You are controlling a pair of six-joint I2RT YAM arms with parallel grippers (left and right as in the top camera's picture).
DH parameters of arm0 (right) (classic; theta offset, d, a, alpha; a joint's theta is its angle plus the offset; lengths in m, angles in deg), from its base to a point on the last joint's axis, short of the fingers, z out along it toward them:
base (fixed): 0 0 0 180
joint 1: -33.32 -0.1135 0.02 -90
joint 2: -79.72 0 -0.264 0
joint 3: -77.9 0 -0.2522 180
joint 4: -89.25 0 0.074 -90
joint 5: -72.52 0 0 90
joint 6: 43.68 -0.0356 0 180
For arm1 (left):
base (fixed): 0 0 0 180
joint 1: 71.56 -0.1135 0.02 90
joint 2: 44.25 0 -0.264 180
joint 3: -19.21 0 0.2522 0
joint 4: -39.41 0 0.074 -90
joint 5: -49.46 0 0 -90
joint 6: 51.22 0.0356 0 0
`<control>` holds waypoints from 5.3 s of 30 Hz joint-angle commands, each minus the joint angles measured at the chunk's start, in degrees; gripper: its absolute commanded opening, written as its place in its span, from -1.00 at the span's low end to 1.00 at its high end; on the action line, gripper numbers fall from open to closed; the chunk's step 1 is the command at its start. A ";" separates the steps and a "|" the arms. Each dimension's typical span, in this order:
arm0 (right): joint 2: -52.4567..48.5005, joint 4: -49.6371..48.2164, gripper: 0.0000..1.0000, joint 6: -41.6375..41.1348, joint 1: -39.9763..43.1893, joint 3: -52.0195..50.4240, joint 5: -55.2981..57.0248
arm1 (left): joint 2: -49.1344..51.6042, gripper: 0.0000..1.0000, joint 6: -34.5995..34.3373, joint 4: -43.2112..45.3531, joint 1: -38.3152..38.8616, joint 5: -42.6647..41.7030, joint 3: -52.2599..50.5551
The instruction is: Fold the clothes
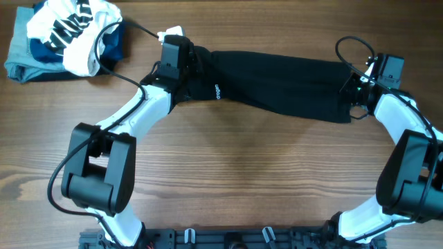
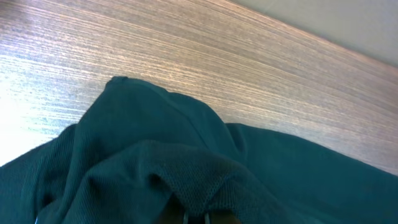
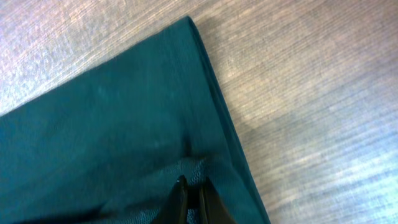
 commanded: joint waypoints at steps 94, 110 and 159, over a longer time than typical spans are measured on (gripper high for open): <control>-4.42 21.66 0.99 10.47 -22.64 21.70 -8.59 | -15.30 0.99 5.79 -29.81 -3.41 2.62 1.27; -2.58 24.94 0.45 8.74 -22.75 12.26 -5.77 | -15.30 0.99 5.79 -30.47 -3.41 2.60 1.27; -13.11 3.72 0.66 5.22 -24.81 16.26 10.93 | -15.30 0.99 5.81 -30.86 -3.41 2.62 1.27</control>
